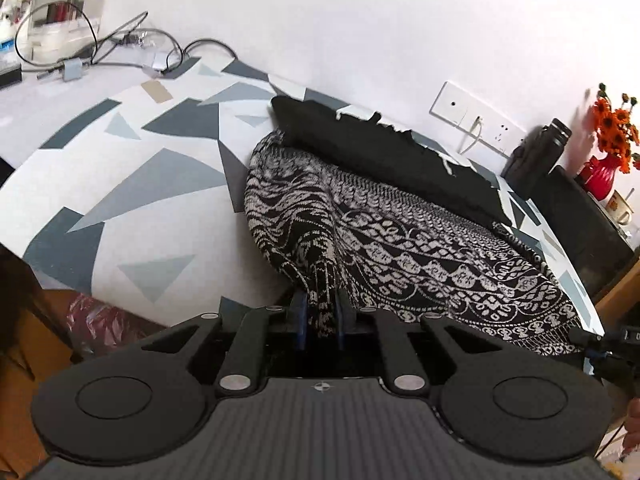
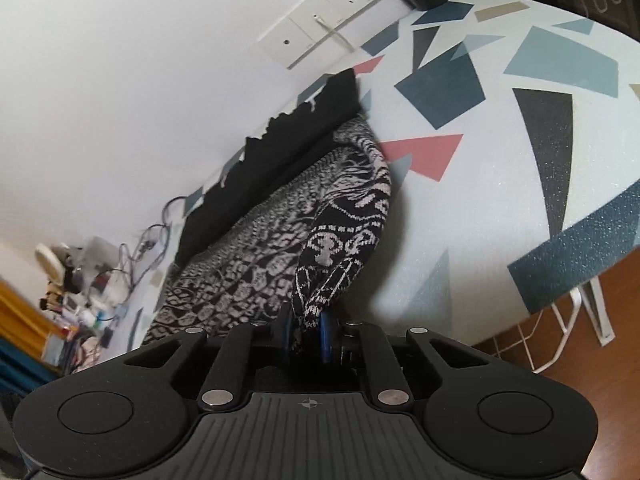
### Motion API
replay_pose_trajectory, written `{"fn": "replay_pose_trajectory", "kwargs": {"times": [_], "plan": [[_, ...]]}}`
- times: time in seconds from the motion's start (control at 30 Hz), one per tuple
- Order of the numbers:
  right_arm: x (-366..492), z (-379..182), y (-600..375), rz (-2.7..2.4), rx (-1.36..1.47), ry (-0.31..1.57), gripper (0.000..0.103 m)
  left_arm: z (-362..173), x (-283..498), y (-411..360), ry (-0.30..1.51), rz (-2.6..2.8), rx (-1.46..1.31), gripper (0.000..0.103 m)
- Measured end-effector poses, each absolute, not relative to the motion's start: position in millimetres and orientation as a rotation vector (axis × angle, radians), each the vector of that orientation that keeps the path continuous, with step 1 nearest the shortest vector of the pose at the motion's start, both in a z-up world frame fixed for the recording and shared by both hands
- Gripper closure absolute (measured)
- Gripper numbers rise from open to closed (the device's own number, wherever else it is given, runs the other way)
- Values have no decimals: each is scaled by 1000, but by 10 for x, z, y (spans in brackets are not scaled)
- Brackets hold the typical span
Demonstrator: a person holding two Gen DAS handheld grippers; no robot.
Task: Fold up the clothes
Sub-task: 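Lift the sweater hem with both grippers and fold it toward the collar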
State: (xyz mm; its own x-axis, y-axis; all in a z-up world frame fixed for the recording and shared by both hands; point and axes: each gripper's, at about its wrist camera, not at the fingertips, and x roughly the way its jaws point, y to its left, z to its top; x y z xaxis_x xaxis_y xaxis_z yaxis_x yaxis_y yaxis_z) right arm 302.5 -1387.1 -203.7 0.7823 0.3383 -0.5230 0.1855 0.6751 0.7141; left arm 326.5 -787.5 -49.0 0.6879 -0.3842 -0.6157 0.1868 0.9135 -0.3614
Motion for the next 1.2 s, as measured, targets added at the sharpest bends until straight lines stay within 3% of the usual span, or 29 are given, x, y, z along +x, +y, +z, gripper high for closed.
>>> {"fn": "replay_pose_trajectory", "kwargs": {"times": [0.3, 0.8, 1.2], "plan": [[3158, -1934, -14100, 142, 856, 640, 91, -307, 3237, -7993, 654, -294, -332, 90], [4105, -1365, -14449, 85, 929, 450, 91, 298, 4283, -8262, 525, -303, -388, 90], [5170, -1231, -14519, -27, 914, 441, 92, 44, 5539, -8408, 596, -361, -424, 90]]}}
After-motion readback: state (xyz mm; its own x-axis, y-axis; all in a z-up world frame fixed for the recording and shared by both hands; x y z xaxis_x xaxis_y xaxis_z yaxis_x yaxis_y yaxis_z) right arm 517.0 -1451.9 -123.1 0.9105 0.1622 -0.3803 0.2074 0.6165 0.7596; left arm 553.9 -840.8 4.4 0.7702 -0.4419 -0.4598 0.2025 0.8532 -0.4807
